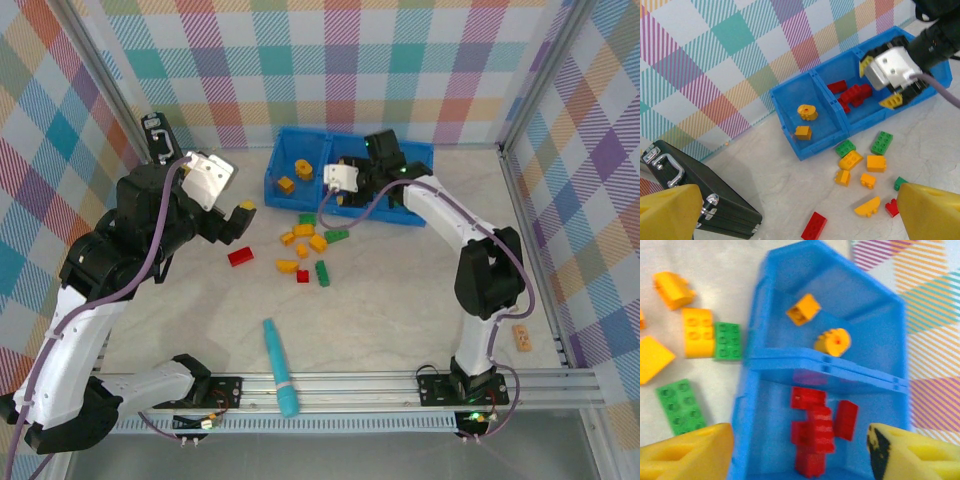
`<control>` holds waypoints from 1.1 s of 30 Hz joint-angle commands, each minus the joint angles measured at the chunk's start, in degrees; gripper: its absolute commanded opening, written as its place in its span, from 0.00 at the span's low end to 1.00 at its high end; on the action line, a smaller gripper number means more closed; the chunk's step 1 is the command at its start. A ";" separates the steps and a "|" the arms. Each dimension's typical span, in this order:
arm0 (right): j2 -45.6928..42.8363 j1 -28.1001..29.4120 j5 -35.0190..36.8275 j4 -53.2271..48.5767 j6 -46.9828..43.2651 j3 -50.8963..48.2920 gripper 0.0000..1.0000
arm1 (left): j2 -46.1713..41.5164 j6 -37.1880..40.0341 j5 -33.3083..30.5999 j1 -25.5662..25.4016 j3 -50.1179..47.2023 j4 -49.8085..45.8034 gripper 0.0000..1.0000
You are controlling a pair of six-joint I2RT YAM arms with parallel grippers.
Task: Sort the legos into containers by color
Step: Pick up the lego from the center of the table.
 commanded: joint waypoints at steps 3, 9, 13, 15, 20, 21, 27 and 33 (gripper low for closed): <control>0.93 1.71 -2.55 -3.98 -3.07 -5.64 0.76 | -0.98 0.74 0.06 -0.49 0.04 -0.62 1.00; 2.61 2.10 -4.20 -7.24 -4.50 -5.26 0.77 | -2.02 1.14 -1.12 -0.42 -1.10 -0.74 1.00; 5.69 2.53 -4.06 -8.94 -5.32 -3.43 0.78 | -2.78 1.09 -1.72 -0.43 -1.82 -1.28 1.00; 7.48 2.71 -4.14 -9.35 -5.62 -2.35 0.78 | -3.06 1.01 -1.80 -0.43 -2.01 -1.48 1.00; 11.50 3.15 -4.06 -10.01 -6.03 0.38 0.78 | -3.22 1.09 -2.16 -0.43 -2.27 -1.81 1.00; 12.21 3.16 -4.02 -10.25 -6.38 0.73 0.78 | -3.27 1.10 -2.19 -0.41 -2.35 -1.77 1.00; 15.68 3.25 -3.70 -11.46 -7.43 2.91 0.79 | -3.43 1.10 -2.63 -0.43 -3.19 -2.25 1.00; 19.62 3.23 -3.68 -13.53 -7.40 6.91 0.79 | -3.42 0.83 -3.46 -0.43 -2.88 -3.22 1.00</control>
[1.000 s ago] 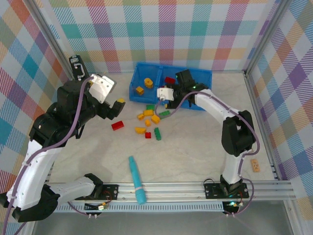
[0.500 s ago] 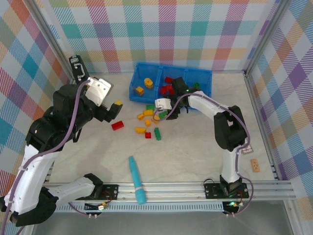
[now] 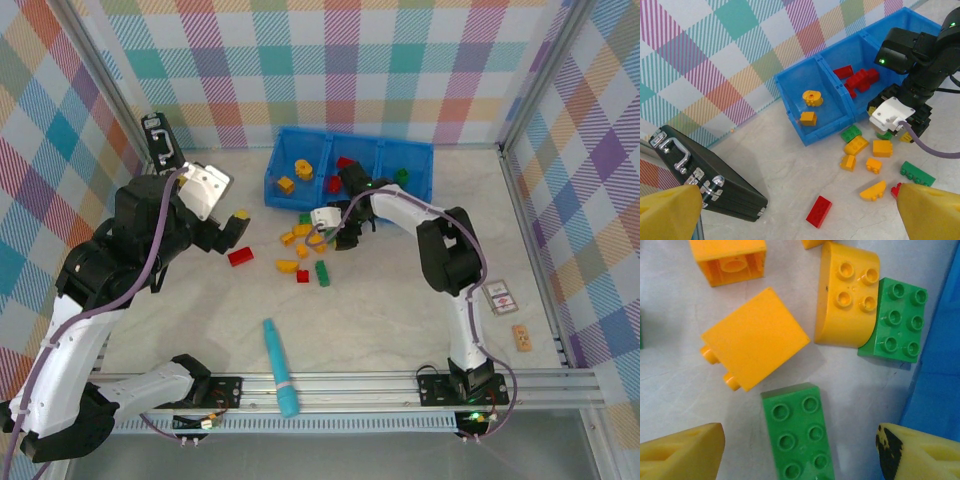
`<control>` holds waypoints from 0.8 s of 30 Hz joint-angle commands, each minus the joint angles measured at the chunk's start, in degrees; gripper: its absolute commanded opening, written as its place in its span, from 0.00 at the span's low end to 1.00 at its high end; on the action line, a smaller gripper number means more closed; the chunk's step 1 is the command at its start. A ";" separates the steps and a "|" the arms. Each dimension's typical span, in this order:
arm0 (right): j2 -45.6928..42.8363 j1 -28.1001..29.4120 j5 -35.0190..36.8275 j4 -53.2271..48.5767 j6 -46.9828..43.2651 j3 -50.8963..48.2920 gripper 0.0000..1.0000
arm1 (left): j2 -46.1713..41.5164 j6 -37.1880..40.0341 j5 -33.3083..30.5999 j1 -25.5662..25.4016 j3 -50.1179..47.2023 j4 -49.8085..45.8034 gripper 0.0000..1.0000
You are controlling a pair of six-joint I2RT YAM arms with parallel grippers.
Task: Sort the legos into containers by color
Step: Pick up the lego from the center of the table.
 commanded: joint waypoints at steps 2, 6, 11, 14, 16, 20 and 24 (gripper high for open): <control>2.86 0.33 -2.67 -4.41 -0.97 3.33 0.79 | -0.68 0.77 -1.37 -0.43 0.04 -1.27 1.00; 4.24 0.28 -2.54 -5.64 -1.13 4.22 0.77 | -0.71 1.44 -2.01 -0.43 -0.13 -0.23 1.00; 5.82 0.23 -1.97 -7.02 -1.14 4.89 0.73 | -0.46 1.75 -1.82 -0.43 0.06 -0.24 1.00; 7.02 0.28 -1.62 -8.21 -0.56 5.64 0.69 | -0.46 1.89 -2.18 -0.43 -0.05 -0.05 1.00; 7.53 0.28 -1.37 -8.45 -0.43 5.64 0.64 | -0.64 2.10 -2.17 -0.41 -0.13 0.08 1.00; 7.90 0.28 -0.60 -8.59 -0.08 5.16 0.56 | -0.56 2.19 -2.23 -0.42 -0.02 0.22 1.00; 7.74 0.28 0.14 -8.55 0.16 4.17 0.53 | -0.38 2.34 -2.32 -0.42 -0.05 0.29 1.00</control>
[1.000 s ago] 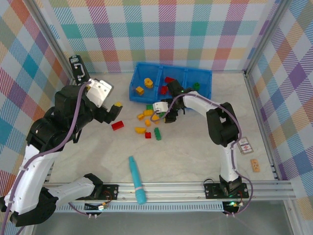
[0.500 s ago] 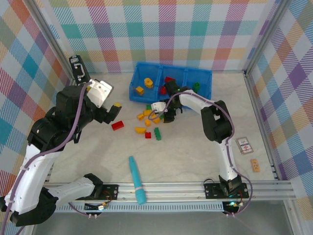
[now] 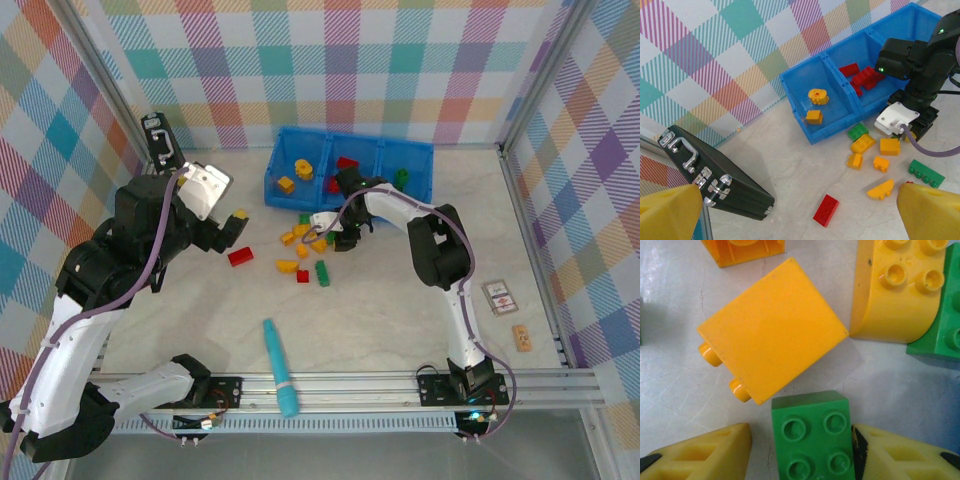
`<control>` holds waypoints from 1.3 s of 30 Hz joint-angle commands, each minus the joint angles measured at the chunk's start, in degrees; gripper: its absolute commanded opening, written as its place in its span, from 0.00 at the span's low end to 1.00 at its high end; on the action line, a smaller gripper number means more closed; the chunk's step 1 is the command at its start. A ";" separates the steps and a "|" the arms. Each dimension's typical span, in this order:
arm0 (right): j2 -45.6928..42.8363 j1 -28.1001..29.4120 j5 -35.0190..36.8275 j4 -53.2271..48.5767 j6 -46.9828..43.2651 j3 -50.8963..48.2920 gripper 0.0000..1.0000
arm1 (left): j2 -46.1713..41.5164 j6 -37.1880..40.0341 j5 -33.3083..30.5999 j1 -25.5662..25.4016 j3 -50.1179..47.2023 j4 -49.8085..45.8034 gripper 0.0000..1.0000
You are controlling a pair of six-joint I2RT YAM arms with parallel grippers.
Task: Sort the legos into containers by color
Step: Pick up the lego from the center of the table, then place the lego in the container.
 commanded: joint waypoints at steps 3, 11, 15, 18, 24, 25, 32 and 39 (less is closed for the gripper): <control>2.02 0.28 0.94 -2.17 0.25 -1.25 0.46 | -0.32 1.08 -1.06 -0.38 -0.03 0.24 1.00; -2.41 -0.33 1.60 -0.13 5.68 -4.96 0.28 | -0.14 1.17 -0.87 -0.33 0.02 0.42 1.00; -8.12 -0.50 1.65 0.44 7.20 -8.67 0.27 | -0.22 1.17 -1.30 -0.31 0.22 0.05 1.00; -13.16 -0.94 1.74 0.29 8.64 -10.94 0.25 | -0.32 1.25 -1.48 -0.34 0.13 0.13 1.00; -23.23 -3.60 3.02 2.13 10.64 -15.26 0.24 | -0.23 1.26 -1.08 -0.34 -0.27 0.73 1.00; -24.71 -4.69 2.86 3.50 11.45 -16.07 0.24 | -0.16 1.26 -1.03 -0.34 -0.31 0.88 1.00; -28.92 -13.18 4.28 9.20 9.74 -17.84 0.24 | 0.34 1.43 -1.00 -0.34 -0.67 2.09 1.00; -23.53 -18.10 8.62 16.39 7.82 -14.71 0.26 | 1.34 1.43 -0.31 -0.30 -0.84 2.88 1.00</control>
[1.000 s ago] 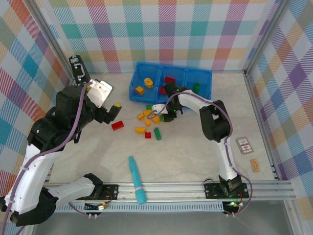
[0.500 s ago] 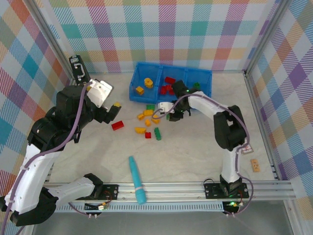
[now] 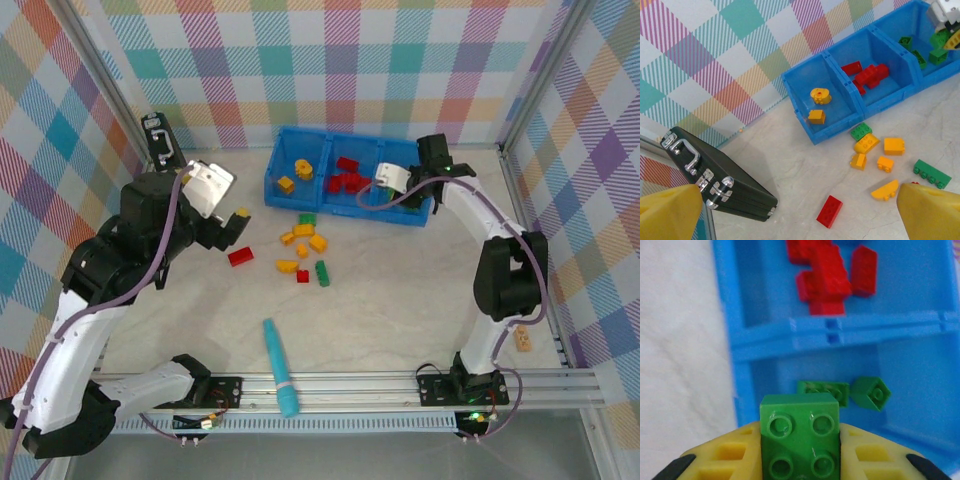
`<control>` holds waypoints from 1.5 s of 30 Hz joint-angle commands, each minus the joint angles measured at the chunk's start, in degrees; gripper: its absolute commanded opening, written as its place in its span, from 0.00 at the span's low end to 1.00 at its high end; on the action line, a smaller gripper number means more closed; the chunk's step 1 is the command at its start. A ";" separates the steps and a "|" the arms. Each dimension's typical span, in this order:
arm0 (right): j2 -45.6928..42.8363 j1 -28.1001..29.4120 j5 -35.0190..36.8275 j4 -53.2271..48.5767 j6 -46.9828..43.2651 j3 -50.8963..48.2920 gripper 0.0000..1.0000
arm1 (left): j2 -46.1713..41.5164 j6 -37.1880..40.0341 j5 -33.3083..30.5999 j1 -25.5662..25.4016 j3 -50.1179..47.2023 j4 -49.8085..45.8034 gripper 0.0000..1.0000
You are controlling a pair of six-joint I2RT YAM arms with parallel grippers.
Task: Sort the legos into containers by color
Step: Place the lego in the container, then pick up the lego from the center of the table.
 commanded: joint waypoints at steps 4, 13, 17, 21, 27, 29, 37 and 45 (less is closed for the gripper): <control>7.31 -0.55 4.27 10.33 -0.10 2.69 0.37 | 1.01 0.21 0.41 -0.33 -0.03 2.18 1.00; 14.28 -0.54 7.18 11.62 -0.54 6.49 0.54 | 0.57 -1.34 1.11 -0.34 -0.97 2.49 1.00; 13.67 -0.56 7.36 12.03 -0.25 6.32 0.65 | 0.52 -2.14 1.71 -0.34 -1.82 2.82 1.00; 9.74 -0.50 6.25 11.84 1.86 5.73 0.66 | -0.43 -2.10 1.81 -0.34 -3.69 4.22 1.00; 1.80 3.41 13.10 9.11 17.34 5.46 0.72 | -1.66 -1.49 1.96 -0.21 -5.46 6.73 1.00; -1.27 6.35 17.38 8.64 23.33 2.85 0.72 | -1.72 -2.34 0.32 0.38 -5.34 7.87 1.00; -8.55 19.98 26.21 -3.14 64.02 -4.56 0.76 | -2.94 -4.31 1.46 1.94 -5.21 9.77 1.00; -6.45 28.93 16.25 -9.90 94.21 -9.02 0.73 | -6.75 -5.35 3.32 2.03 -9.00 12.16 1.00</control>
